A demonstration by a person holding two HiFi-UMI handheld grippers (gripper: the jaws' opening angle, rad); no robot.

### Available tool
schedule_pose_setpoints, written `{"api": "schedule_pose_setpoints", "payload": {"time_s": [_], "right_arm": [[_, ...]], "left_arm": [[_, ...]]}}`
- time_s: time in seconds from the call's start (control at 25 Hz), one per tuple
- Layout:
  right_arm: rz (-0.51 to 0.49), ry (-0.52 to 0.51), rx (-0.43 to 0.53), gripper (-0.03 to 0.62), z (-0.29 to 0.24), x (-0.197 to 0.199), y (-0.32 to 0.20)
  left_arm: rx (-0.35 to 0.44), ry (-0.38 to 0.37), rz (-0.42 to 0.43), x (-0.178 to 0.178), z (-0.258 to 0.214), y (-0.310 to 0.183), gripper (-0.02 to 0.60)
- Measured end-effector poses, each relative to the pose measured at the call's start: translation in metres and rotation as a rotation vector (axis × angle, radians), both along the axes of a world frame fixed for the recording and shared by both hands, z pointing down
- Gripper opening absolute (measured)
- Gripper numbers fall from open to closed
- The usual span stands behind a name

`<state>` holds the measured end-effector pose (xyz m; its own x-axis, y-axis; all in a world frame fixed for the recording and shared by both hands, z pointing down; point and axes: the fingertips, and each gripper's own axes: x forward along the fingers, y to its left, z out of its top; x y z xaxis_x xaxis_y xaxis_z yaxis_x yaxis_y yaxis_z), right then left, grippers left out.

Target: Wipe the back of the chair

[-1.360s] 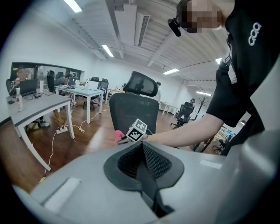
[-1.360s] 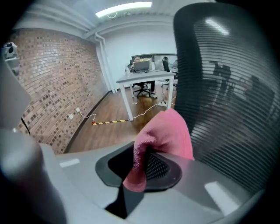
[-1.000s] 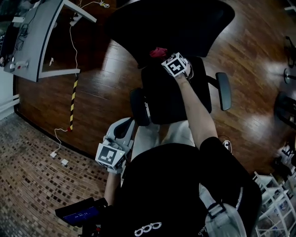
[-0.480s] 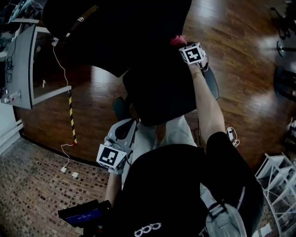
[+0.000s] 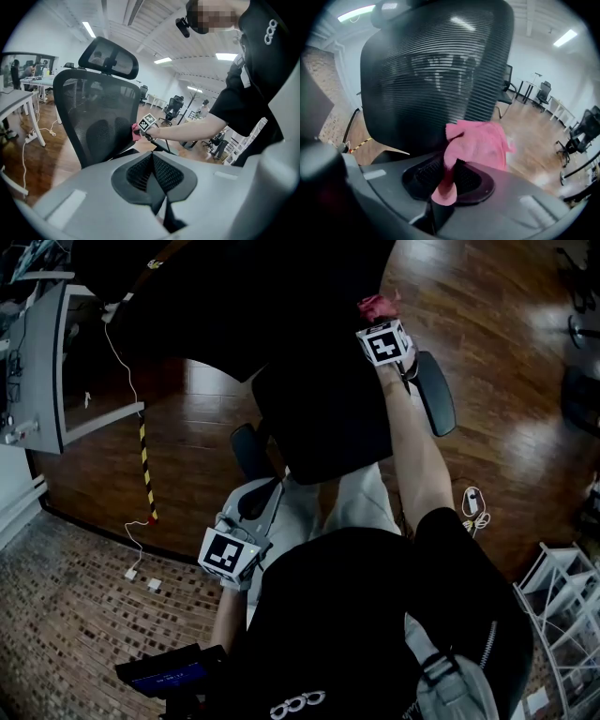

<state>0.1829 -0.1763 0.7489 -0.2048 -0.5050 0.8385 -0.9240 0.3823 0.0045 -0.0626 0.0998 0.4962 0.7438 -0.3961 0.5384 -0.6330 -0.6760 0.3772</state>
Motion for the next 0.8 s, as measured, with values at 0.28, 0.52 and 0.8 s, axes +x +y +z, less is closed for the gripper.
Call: {"api": "schedule_pose_setpoints", "payload": {"time_s": [0.28,0.52,0.8], "right_arm": [[-0.142,-0.088,0.019,0.051,0.008,-0.144,0.027],[-0.324,-0.143,0.028,0.051,0.01,-0.274,0.069],[-0.628,-0.151,0.016,0.051,0.014,-0.377,0.117]], "left_arm": [[-0.022,-0.006,-0.064,-0.05,0.002,0.014,-0.008],[-0.035,-0.018,-0.107,-0.089,0.009,0.04,-0.009],[-0.061,-0.029,-0.14,-0.123,0.01,0.047,-0.008]]}}
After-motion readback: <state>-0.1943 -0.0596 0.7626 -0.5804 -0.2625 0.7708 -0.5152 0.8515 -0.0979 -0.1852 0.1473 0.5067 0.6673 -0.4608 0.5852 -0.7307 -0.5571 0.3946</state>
